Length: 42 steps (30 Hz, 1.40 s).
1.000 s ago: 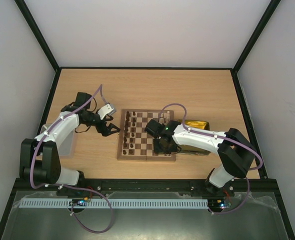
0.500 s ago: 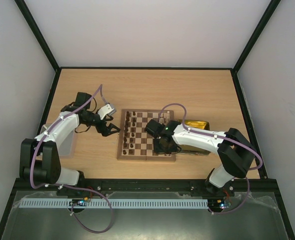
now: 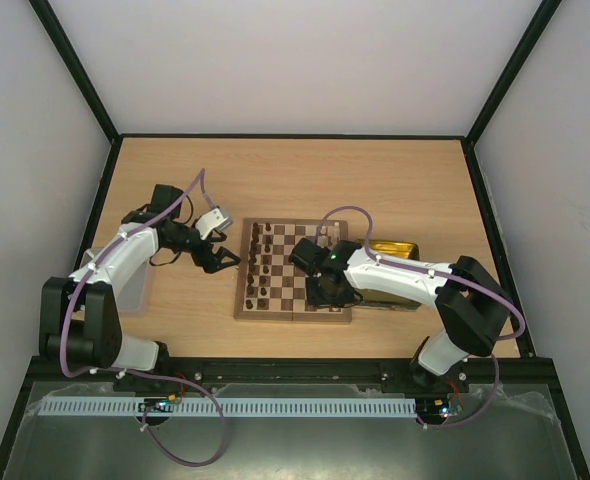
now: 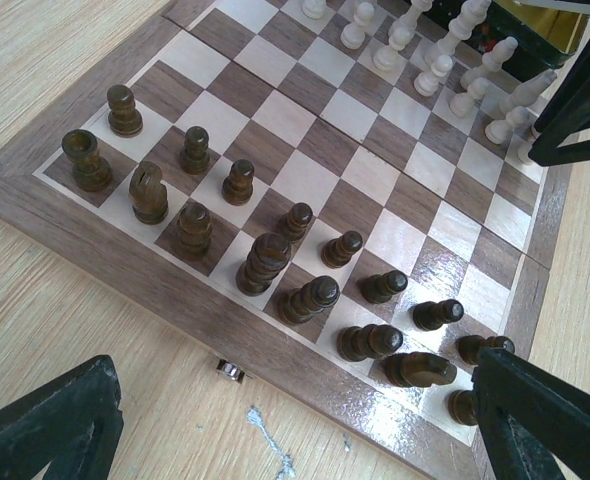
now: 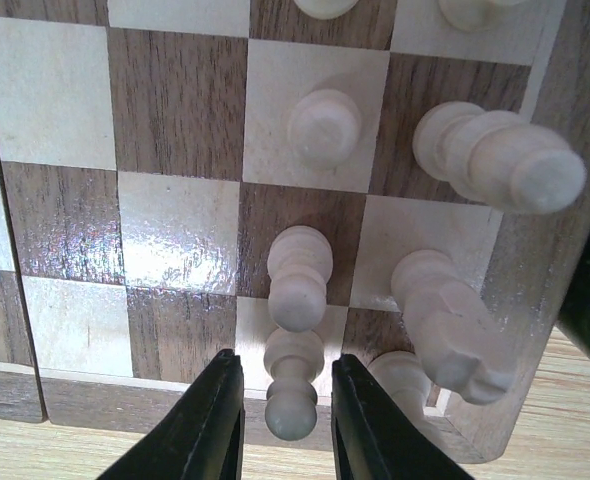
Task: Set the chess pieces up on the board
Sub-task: Place the chess piece on the chessboard, then reset both arms
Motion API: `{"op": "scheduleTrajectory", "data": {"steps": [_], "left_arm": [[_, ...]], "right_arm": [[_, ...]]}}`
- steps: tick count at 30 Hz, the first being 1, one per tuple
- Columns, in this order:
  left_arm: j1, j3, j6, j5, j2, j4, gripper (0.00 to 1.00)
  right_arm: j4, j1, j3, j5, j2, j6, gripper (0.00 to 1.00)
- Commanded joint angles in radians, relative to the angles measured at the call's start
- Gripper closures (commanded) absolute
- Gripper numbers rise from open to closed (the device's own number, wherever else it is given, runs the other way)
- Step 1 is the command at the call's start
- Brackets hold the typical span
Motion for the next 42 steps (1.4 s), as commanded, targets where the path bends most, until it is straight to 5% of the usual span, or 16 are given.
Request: {"op": "scheduleTrajectory", "data": {"steps": [1, 18, 28, 42], "left_arm": [[0.007, -0.006, 0.024, 0.034, -0.01, -0.025, 0.05], [0.004, 0.027, 0.041, 0.019, -0.023, -0.072, 0.05], [-0.114, 0.04, 0.031, -0.129, -0.101, -0.156, 0.03], [-0.294, 0.116, -0.09, -0.256, -0.203, -0.249, 0.01]], "right_arm": [[-0.026, 0.006, 0.026, 0.016, -0.012, -0.004, 0.76], [-0.208, -0.024, 0.162, 0.203, -0.139, -0.025, 0.75], [-0.16, -0.184, 0.104, 0.214, -0.306, -0.135, 0.27], [-0.147, -0.198, 0.04, 0.218, -0.481, -0.165, 0.19]]}}
